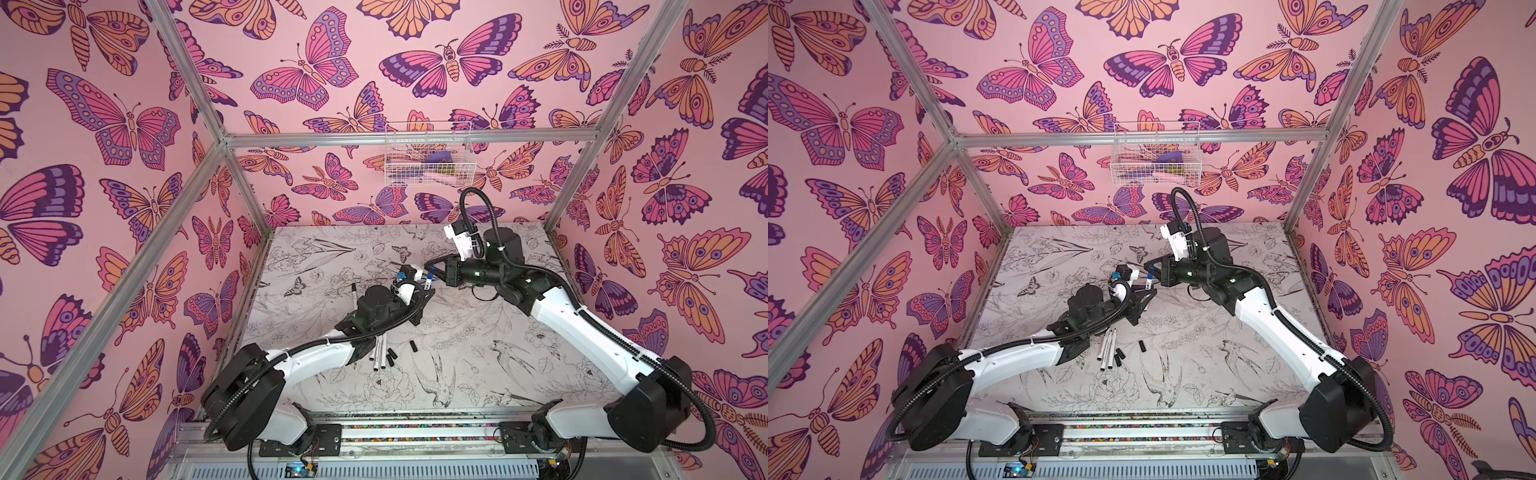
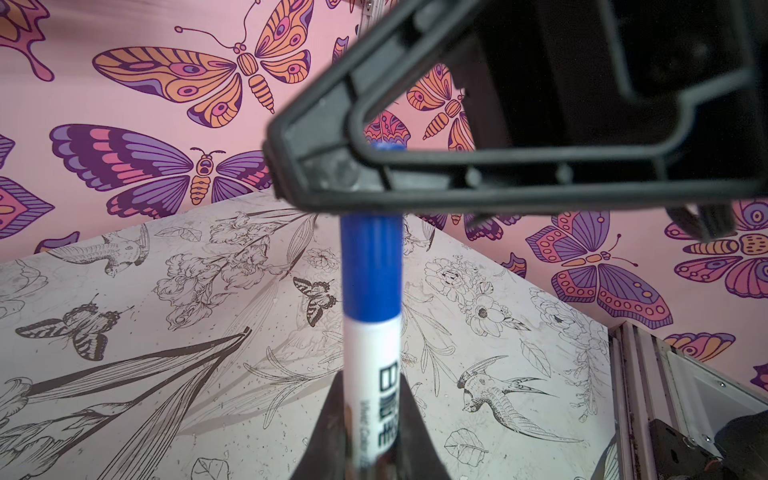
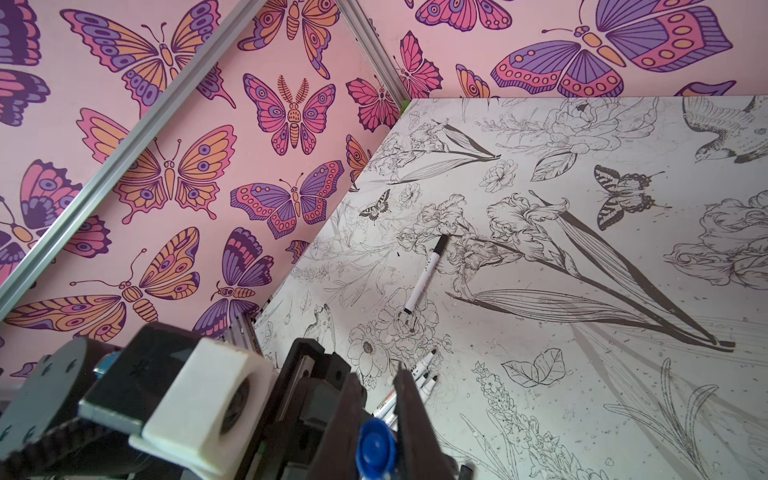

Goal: Insert the pens into the pen caps
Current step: 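Press the blue cap down onto the marker tip held by the left gripper, then push the blue cap further on with the right gripper while the left holds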

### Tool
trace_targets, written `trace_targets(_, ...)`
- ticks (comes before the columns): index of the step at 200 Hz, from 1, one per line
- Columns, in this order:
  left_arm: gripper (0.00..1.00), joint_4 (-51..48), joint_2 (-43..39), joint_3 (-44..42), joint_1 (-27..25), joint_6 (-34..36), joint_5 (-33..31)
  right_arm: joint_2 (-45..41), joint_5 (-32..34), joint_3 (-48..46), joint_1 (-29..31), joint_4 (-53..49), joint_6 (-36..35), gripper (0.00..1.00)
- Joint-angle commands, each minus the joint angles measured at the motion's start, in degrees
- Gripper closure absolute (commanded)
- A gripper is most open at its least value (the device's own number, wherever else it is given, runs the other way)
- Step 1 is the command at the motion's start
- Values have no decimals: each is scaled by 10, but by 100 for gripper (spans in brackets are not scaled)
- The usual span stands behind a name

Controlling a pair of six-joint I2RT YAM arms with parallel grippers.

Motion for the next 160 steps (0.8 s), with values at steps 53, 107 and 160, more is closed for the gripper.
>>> trace_targets(53, 100, 98, 3, 105, 5, 96, -44, 0, -34, -24, 29, -50, -30, 97)
trace_targets(107, 100, 160, -7, 156, 15, 126, -46, 0, 4, -65, 30, -97, -54, 100)
trace_targets(160, 100, 163, -31, 177, 14, 175, -49, 18, 55, -69, 35, -164, -105, 100)
